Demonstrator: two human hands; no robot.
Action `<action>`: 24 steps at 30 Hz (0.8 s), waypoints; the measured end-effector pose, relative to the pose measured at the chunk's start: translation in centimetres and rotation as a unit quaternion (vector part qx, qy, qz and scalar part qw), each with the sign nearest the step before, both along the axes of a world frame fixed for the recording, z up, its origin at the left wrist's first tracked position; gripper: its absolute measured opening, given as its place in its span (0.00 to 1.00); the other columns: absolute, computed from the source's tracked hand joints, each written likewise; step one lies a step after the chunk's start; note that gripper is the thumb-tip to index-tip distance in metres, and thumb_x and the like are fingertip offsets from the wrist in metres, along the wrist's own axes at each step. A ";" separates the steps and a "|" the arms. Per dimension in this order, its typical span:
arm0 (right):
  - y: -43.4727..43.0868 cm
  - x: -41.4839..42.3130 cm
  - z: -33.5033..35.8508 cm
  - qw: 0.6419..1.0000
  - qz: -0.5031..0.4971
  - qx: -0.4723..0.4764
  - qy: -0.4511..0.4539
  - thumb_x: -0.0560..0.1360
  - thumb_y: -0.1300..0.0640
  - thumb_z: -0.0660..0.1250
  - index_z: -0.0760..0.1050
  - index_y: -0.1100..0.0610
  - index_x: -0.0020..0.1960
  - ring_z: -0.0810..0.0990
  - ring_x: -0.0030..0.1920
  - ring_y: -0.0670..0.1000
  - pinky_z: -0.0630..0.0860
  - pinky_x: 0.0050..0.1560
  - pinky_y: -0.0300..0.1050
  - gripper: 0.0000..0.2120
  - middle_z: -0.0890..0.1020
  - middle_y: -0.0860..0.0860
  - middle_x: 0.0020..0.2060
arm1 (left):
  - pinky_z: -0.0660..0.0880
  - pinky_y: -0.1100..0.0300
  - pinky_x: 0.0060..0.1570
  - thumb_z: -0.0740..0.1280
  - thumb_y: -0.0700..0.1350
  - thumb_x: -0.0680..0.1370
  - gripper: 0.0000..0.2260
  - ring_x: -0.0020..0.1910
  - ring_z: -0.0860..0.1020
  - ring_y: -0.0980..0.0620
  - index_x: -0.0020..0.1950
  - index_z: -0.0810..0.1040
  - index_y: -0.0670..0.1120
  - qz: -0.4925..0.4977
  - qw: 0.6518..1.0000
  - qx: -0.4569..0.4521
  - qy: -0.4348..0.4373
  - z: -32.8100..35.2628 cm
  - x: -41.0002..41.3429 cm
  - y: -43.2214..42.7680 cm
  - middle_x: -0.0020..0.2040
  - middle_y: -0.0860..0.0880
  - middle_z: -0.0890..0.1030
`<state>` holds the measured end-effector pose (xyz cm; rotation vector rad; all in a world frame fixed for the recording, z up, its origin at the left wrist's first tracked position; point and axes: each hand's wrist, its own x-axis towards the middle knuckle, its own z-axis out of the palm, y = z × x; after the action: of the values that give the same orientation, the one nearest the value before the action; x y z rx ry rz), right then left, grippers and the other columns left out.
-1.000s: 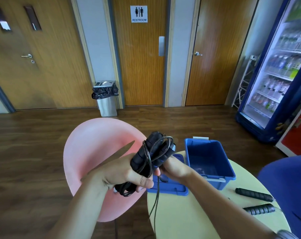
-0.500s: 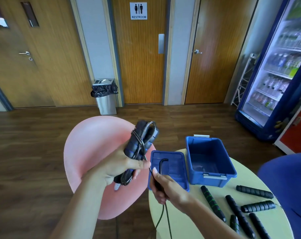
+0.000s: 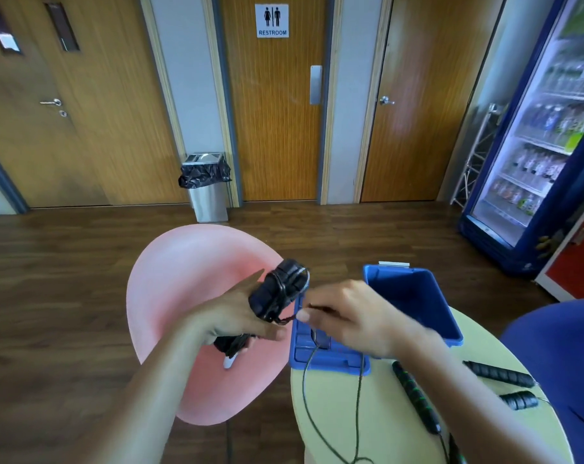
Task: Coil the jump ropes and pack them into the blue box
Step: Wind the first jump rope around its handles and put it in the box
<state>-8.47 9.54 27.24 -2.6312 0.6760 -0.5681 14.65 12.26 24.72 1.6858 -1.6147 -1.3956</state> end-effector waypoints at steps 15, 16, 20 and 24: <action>-7.0 5.3 4.1 0.944 0.106 0.311 -0.013 0.77 0.63 0.67 0.70 0.58 0.41 0.73 0.28 0.42 0.68 0.30 0.33 0.08 0.76 0.48 0.31 | 0.74 0.51 0.36 0.73 0.61 0.63 0.27 0.35 0.76 0.44 0.52 0.77 0.42 -0.058 0.995 -0.086 0.006 4.6 -3.8 2.2 0.36 0.40 0.78; -7.3 5.1 3.6 0.933 0.113 0.341 -0.031 0.79 0.63 0.63 0.71 0.57 0.41 0.74 0.30 0.39 0.70 0.33 0.32 0.08 0.77 0.45 0.32 | 0.72 0.53 0.36 0.74 0.59 0.64 0.25 0.35 0.75 0.43 0.50 0.77 0.41 -0.053 0.994 -0.091 0.030 4.8 -3.4 2.2 0.36 0.40 0.77; -7.8 3.9 2.1 0.923 0.084 0.369 -0.069 0.71 0.57 0.64 0.77 0.46 0.28 0.70 0.25 0.39 0.67 0.30 0.34 0.14 0.75 0.42 0.23 | 0.72 0.57 0.30 0.72 0.58 0.67 0.17 0.34 0.74 0.45 0.44 0.76 0.47 -0.027 0.989 -0.128 0.069 6.2 -2.6 1.8 0.33 0.45 0.78; -6.9 3.3 0.8 0.893 0.000 0.426 -0.147 0.83 0.53 0.49 0.68 0.56 0.37 0.60 0.20 0.43 0.60 0.23 0.37 0.19 0.64 0.43 0.22 | 0.71 0.59 0.27 0.71 0.55 0.71 0.18 0.25 0.73 0.50 0.52 0.72 0.46 0.026 0.972 -0.181 0.148 6.9 -2.8 1.1 0.32 0.46 0.77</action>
<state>-5.22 2.68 28.02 -1.6841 0.6328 -0.4988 11.89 13.38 31.57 1.2380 -1.5289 -1.1749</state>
